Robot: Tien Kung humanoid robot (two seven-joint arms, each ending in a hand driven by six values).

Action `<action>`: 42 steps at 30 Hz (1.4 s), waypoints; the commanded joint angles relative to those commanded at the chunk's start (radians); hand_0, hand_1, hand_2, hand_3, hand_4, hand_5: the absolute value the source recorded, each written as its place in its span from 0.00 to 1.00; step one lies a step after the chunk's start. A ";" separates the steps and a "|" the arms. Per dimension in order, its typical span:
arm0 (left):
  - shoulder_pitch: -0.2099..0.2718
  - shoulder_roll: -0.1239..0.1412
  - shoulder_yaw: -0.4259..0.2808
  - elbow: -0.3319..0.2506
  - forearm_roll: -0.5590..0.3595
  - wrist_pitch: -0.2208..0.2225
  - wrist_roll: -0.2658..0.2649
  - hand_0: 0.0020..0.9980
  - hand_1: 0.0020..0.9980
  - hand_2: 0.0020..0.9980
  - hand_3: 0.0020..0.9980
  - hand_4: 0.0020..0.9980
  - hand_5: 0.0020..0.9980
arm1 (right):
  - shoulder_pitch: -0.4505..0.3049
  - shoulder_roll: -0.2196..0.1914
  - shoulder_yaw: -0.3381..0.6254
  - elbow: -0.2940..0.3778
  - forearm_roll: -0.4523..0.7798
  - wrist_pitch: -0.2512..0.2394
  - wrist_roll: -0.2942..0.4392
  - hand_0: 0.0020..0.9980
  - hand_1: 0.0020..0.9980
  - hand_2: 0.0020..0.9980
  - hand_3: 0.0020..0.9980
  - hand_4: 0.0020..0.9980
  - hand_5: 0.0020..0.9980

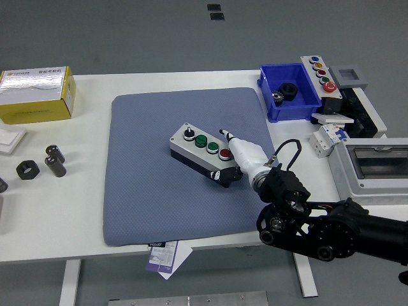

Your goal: Pick up the button,place it on the desk,press the button,press the button

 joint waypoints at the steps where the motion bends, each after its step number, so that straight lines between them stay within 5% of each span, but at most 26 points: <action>1: 0.000 0.000 0.001 0.000 -0.001 0.000 0.000 0.70 0.63 0.56 0.61 0.69 0.21 | 0.000 0.000 0.000 0.000 -0.004 0.002 0.000 0.25 0.42 0.46 0.76 0.50 0.00; 7: 0.002 0.000 0.013 -0.001 -0.013 -0.001 -0.006 0.70 0.63 0.56 0.61 0.69 0.21 | -0.007 -0.003 0.012 0.003 -0.043 0.014 0.000 0.25 0.42 0.46 0.76 0.50 0.00; 8: 0.002 0.000 0.016 -0.001 -0.015 -0.001 -0.007 0.69 0.63 0.56 0.61 0.69 0.21 | -0.008 -0.006 0.017 0.006 -0.048 0.016 0.000 0.20 0.37 0.39 0.62 0.40 0.00; 11: 0.003 0.001 0.022 -0.001 -0.022 -0.002 -0.010 0.69 0.63 0.56 0.61 0.69 0.21 | -0.012 -0.030 0.044 0.034 -0.038 0.018 0.007 0.20 0.37 0.39 0.62 0.40 0.00; 13: 0.003 0.000 0.025 0.000 -0.025 -0.002 -0.011 0.69 0.63 0.56 0.61 0.69 0.21 | -0.013 -0.061 0.066 0.068 -0.008 0.015 0.048 0.20 0.37 0.39 0.62 0.40 0.00; 14: 0.003 0.000 0.026 0.000 -0.027 -0.002 -0.011 0.69 0.63 0.56 0.61 0.69 0.21 | -0.012 -0.082 0.078 0.088 0.012 0.014 0.078 0.20 0.38 0.40 0.49 0.40 0.00; 20: 0.002 -0.001 0.024 0.000 -0.023 -0.002 -0.011 0.69 0.63 0.56 0.61 0.69 0.22 | 0.032 -0.204 0.047 0.207 0.099 0.041 0.283 0.22 0.40 0.42 0.51 0.39 0.00; 25: -0.004 0.000 0.020 0.001 -0.015 -0.003 -0.010 0.69 0.63 0.56 0.61 0.69 0.22 | 0.091 -0.284 -0.065 0.264 0.096 0.012 0.443 0.22 0.40 0.42 0.51 0.39 0.00; 26: -0.004 0.000 0.020 0.001 -0.014 -0.003 -0.010 0.69 0.63 0.56 0.61 0.69 0.22 | 0.098 -0.291 -0.085 0.266 0.092 0.005 0.467 0.24 0.42 0.46 0.54 0.32 0.00; 31: -0.006 -0.001 0.003 0.001 0.008 -0.002 -0.003 0.69 0.63 0.56 0.61 0.69 0.22 | 0.118 -0.285 -0.107 0.240 0.022 0.021 0.580 0.24 0.42 0.46 0.54 0.32 0.00; 32: -0.006 -0.001 0.000 0.001 0.012 -0.002 -0.002 0.69 0.63 0.56 0.61 0.69 0.22 | 0.118 -0.278 -0.101 0.226 0.009 0.026 0.594 0.47 0.55 0.54 0.56 0.30 0.00; 37: -0.010 -0.003 -0.002 0.002 0.017 -0.003 -0.001 0.69 0.63 0.56 0.61 0.69 0.22 | 0.111 -0.236 -0.067 0.139 -0.024 0.085 0.635 0.47 0.55 0.54 0.56 0.30 0.00; 38: -0.011 -0.003 -0.001 0.002 0.017 -0.003 -0.002 0.69 0.63 0.56 0.61 0.69 0.22 | 0.108 -0.230 -0.064 0.125 -0.019 0.099 0.635 0.58 0.61 0.66 0.60 0.32 0.00; 42: -0.011 -0.003 -0.005 0.002 0.020 -0.003 0.000 0.69 0.63 0.56 0.61 0.69 0.22 | 0.092 -0.220 -0.072 0.096 0.028 0.126 0.627 0.58 0.61 0.66 0.60 0.32 0.00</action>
